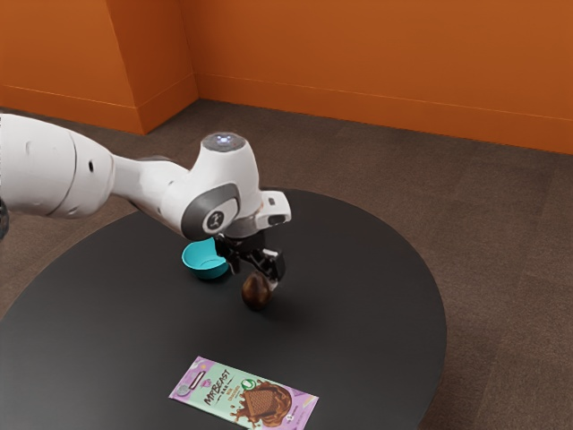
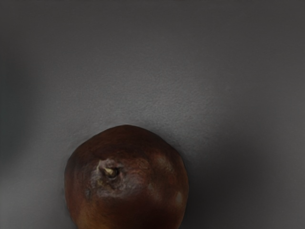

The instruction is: Place the pear in the bowl.

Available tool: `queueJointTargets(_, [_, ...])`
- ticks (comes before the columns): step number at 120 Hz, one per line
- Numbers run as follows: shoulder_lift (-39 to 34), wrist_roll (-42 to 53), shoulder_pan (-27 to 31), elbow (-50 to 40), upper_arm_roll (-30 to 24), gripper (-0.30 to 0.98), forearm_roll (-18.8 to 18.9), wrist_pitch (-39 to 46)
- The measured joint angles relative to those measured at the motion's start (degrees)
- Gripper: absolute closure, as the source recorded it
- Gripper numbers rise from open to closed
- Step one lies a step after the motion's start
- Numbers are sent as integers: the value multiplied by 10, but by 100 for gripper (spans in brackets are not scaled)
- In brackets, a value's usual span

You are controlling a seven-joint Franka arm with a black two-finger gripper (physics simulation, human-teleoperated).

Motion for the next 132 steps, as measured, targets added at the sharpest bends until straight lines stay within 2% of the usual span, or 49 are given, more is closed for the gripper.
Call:
queueJointTargets(36, [30, -7, 3, -4, 0, 2, 5, 46])
queueJointTargets(132, [65, 25, 14, -10, 0, 6, 4, 100])
